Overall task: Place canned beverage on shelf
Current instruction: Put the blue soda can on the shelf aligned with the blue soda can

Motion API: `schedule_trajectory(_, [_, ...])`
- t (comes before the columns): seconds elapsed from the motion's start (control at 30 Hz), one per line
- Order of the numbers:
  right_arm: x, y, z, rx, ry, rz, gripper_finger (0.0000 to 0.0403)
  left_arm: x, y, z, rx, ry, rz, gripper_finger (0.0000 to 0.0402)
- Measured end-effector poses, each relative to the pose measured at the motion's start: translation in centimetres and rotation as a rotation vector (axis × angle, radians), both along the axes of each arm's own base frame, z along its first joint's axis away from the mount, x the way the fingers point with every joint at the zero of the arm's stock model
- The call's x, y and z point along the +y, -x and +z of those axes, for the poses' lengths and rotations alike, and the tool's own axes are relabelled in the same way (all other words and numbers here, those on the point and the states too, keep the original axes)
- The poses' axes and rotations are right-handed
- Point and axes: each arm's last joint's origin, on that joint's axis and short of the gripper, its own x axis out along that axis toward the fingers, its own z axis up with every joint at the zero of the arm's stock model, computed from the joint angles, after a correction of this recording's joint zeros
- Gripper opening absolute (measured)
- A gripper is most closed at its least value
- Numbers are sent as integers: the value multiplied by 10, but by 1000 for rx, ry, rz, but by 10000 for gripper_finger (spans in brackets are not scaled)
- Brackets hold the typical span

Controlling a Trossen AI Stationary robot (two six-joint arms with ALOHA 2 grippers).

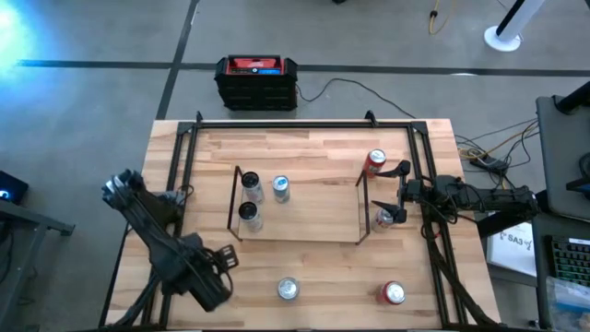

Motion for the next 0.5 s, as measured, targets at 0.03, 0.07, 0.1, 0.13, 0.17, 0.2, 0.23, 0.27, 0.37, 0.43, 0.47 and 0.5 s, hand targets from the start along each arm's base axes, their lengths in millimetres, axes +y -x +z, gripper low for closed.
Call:
schedule_trajectory(0.03, [0, 0, 0, 0, 0, 0, 398, -4, -3, -1, 2, 3, 36, 246])
schedule_trajectory(0.07, [0, 0, 0, 0, 0, 0, 398, -8, -7, -2, 6, 6, 65, 245])
schedule_trajectory(0.1, [0, 0, 0, 0, 0, 0, 398, -11, -10, -2, 7, 10, 92, 244])
schedule_trajectory(0.13, [0, 0, 0, 0, 0, 0, 398, -15, -13, -3, 10, 11, 117, 242])
schedule_trajectory(0.17, [0, 0, 0, 0, 0, 0, 398, -19, -16, -5, 15, 13, 143, 239])
schedule_trajectory(0.2, [0, 0, 0, 0, 0, 0, 398, -22, -18, -7, 20, 10, 166, 235])
schedule_trajectory(0.23, [0, 0, 0, 0, 0, 0, 398, -24, -20, -8, 21, 9, 189, 232])
schedule_trajectory(0.27, [0, 0, 0, 0, 0, 0, 398, -27, -22, -10, 23, 7, 208, 227])
schedule_trajectory(0.37, [0, 0, 0, 0, 0, 0, 398, -32, -26, -14, 43, 13, 257, 211])
schedule_trajectory(0.43, [0, 0, 0, 0, 0, 0, 398, -33, -26, -15, 64, 21, 282, 199])
schedule_trajectory(0.47, [0, 0, 0, 0, 0, 0, 398, -33, -26, -15, 69, 25, 294, 194])
schedule_trajectory(0.5, [0, 0, 0, 0, 0, 0, 398, -33, -25, -16, 77, 27, 305, 188])
